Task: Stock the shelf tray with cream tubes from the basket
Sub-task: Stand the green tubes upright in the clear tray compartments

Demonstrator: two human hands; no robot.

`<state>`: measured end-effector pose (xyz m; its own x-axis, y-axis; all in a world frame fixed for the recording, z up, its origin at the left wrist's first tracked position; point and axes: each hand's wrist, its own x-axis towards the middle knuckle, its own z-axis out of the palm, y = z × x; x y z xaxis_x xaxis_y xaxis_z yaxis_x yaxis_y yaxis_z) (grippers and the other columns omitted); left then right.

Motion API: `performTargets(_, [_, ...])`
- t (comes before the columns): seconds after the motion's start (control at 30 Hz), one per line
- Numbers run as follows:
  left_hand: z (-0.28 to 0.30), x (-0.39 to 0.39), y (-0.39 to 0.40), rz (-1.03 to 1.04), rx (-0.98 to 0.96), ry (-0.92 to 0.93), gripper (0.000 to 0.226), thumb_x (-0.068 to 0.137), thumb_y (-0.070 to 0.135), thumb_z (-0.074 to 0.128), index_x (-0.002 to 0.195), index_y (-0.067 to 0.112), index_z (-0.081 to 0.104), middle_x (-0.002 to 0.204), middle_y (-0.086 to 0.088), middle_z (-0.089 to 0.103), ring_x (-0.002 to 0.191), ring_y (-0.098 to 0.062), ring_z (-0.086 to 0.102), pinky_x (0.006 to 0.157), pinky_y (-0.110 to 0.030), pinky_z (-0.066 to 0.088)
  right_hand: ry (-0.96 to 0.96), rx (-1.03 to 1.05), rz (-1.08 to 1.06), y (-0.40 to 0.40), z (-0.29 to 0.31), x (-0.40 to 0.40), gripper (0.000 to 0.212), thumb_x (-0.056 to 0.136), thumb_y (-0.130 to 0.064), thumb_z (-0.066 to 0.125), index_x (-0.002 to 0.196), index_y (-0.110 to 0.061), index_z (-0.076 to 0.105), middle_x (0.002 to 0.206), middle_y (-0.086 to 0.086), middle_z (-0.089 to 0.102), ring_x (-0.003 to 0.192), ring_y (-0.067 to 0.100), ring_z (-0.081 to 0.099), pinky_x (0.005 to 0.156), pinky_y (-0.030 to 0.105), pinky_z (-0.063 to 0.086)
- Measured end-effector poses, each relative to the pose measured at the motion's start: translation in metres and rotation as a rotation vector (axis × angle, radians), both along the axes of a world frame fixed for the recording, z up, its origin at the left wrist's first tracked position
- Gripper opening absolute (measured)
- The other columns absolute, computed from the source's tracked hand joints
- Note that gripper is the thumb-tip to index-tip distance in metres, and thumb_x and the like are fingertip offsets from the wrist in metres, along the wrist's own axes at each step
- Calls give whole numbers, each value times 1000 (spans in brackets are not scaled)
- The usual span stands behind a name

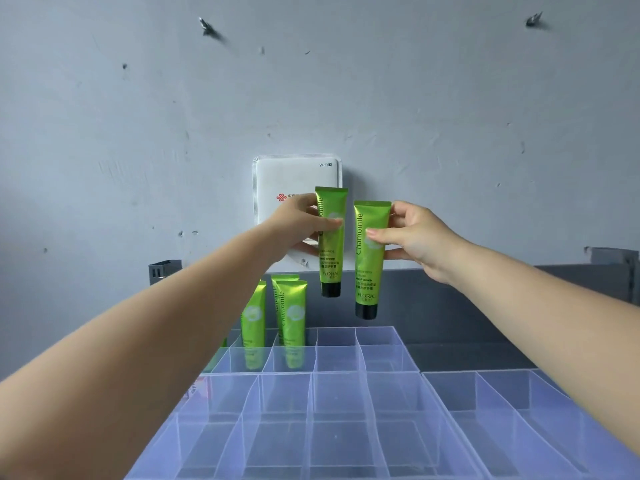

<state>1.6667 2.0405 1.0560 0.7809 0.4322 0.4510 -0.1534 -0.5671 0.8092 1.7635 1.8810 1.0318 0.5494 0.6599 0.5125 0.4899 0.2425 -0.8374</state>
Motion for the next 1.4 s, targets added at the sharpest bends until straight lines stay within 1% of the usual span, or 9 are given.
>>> performTargets(0.23, [-6,21,25,38,49,155,42,73,11,79,109,1,61,101,-18,68,84,-28,66,78,-44,58,-14,-77,-23,19,-7,14,20,83,3,64,90,-13,57,83,2,66,57,2,66,53,16,53])
performTargets(0.37, [-8,29,35,32,118,228,35,70,12,81,102,10,66,89,-8,69,74,-20,63,89,-44,54,-23,-126,-34,28,-11,19,24,81,6,65,101,-4,58,82,2,66,60,4,68,61,20,58])
performTargets(0.53, [-15,36,48,-1,178,343,25,73,11,79,92,15,64,77,-3,68,64,-12,62,82,-35,54,-72,-200,-76,41,-20,24,19,80,5,67,92,-7,59,82,2,64,72,12,67,70,25,59])
performTargets(0.7, [-19,45,55,-15,229,450,19,73,8,78,85,11,64,83,-9,67,67,-17,63,86,-33,55,-81,-263,-94,52,-31,27,23,80,5,68,101,-2,59,83,4,64,74,14,65,69,25,58])
performTargets(0.9, [-21,57,60,10,263,440,14,79,-2,65,85,11,61,81,-14,66,59,-15,64,77,-29,57,-108,-383,-76,63,-44,25,29,80,3,69,107,5,58,93,12,66,80,20,66,75,30,58])
performTargets(1.07, [-18,55,60,-33,306,494,18,78,-4,66,81,12,58,74,-10,68,53,-11,66,77,-29,56,-119,-407,-64,59,-45,25,28,80,1,70,106,4,60,90,9,68,74,14,66,71,26,58])
performTargets(1.2, [-20,55,60,-53,365,583,26,74,4,75,91,13,59,69,-5,70,56,-12,65,81,-29,54,-100,-379,-67,52,-42,28,27,79,1,70,105,3,61,89,6,70,73,11,68,71,25,58])
performTargets(1.3, [-26,58,56,-49,479,650,18,73,7,76,80,14,60,53,0,65,52,-13,55,61,-25,45,-96,-399,-62,53,-48,27,25,80,2,70,103,1,61,91,9,69,75,13,67,70,24,58])
performTargets(1.4, [-31,60,51,-16,611,740,21,76,9,73,66,16,55,42,9,60,55,-12,51,54,-19,37,-105,-452,-44,58,-59,24,19,80,2,69,94,-8,61,86,5,68,75,12,66,70,24,58])
